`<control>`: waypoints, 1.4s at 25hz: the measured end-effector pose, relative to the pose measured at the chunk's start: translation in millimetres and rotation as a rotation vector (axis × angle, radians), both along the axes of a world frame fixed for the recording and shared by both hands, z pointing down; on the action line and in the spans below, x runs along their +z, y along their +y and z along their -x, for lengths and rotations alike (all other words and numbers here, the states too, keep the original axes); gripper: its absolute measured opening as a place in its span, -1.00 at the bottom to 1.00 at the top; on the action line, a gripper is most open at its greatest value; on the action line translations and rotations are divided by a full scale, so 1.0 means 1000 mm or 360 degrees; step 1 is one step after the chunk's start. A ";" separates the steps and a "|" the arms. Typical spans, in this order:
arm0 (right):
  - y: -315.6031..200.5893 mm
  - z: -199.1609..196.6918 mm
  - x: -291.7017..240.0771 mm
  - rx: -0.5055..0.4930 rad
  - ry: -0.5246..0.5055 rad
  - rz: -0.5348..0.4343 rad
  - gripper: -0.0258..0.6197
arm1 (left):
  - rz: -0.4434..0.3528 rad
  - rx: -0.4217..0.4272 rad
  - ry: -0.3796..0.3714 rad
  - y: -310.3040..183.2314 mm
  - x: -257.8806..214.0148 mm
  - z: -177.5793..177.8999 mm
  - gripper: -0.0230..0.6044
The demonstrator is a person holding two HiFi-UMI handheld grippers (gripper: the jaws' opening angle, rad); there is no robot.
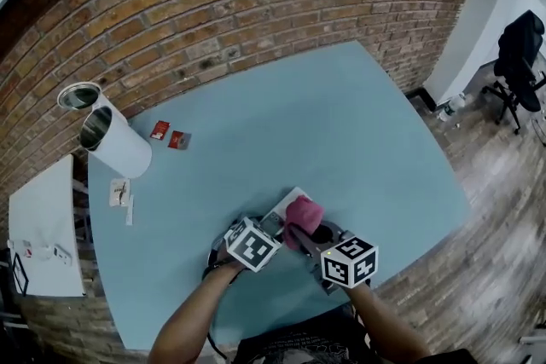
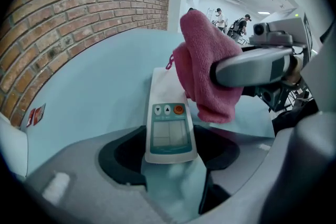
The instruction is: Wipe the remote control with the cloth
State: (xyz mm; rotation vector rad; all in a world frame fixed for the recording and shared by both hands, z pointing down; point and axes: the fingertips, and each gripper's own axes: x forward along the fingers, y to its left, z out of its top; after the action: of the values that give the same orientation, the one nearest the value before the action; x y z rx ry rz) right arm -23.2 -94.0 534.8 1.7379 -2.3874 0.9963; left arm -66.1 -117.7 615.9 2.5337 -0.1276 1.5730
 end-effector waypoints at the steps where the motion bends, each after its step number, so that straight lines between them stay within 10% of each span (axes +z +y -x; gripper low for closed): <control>1: -0.005 -0.002 -0.008 -0.0050 0.0045 -0.0015 -0.72 | 0.0000 0.0006 -0.0006 0.000 0.000 0.000 0.00; 19: -0.114 0.063 -0.011 -0.1149 0.0490 0.0020 -0.72 | 0.0023 0.0023 -0.0095 0.000 -0.002 -0.003 0.00; 35: -0.117 0.051 0.023 -0.1334 0.0450 0.0094 -0.72 | 0.0045 0.0025 -0.0154 -0.001 -0.001 0.000 0.00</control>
State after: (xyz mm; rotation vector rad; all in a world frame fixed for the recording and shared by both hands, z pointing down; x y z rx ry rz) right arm -74.4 -211.0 557.6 0.6401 -2.4554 0.6204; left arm -66.1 -118.5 615.2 2.4433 -0.0965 1.6915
